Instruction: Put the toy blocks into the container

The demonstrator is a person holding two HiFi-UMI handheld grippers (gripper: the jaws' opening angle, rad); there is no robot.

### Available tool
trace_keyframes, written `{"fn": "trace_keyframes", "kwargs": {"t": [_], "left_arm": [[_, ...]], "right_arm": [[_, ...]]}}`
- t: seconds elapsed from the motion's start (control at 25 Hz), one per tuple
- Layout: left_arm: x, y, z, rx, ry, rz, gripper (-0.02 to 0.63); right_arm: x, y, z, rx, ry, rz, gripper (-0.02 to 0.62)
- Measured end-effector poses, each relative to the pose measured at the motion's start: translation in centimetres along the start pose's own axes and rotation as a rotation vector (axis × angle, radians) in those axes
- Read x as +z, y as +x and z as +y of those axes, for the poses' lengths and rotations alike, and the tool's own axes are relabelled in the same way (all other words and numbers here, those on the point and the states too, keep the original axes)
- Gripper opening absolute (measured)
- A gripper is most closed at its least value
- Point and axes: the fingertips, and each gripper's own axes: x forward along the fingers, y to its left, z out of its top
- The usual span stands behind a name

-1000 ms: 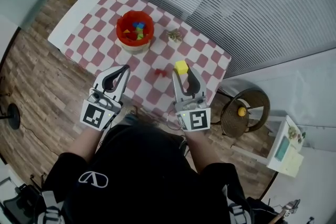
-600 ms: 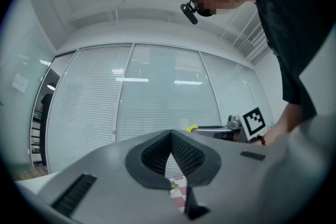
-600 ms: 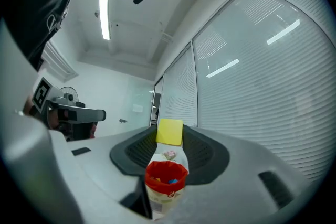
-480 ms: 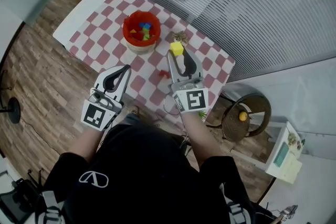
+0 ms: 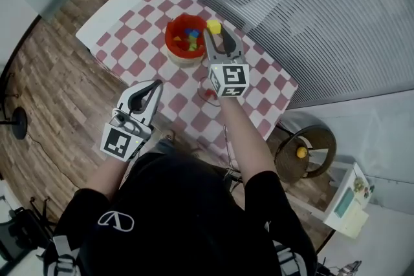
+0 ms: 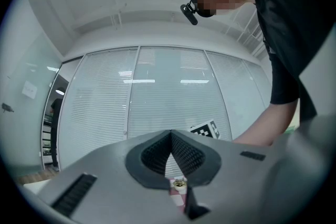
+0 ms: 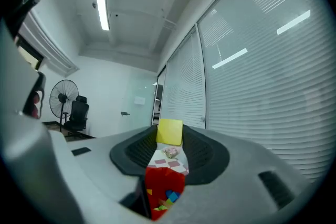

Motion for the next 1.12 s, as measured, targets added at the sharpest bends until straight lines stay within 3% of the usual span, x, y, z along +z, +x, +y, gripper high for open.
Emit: {"fn": "trace_keyframes", "kwargs": {"t": [0.24,0.6,1.12], "left_arm": [[-0.4,-0.5,0.3,0.016,-0.002,0.014,0.006],[-0.2,-1.3,0.5,0.04,0.003,0.017,0.006],[-0.4,-2.9,1.1,0.072,0.006,0.033,0.006]], "right_arm": [[-2.3,4.8,-0.9,-0.019,0.003,0.072,0.152],[-3.7,6.8,0.0,0.016,-0.028,0.126,0.152],[-14.3,8.1,1.5,0.077,-0.017,0.444,0.152]]}}
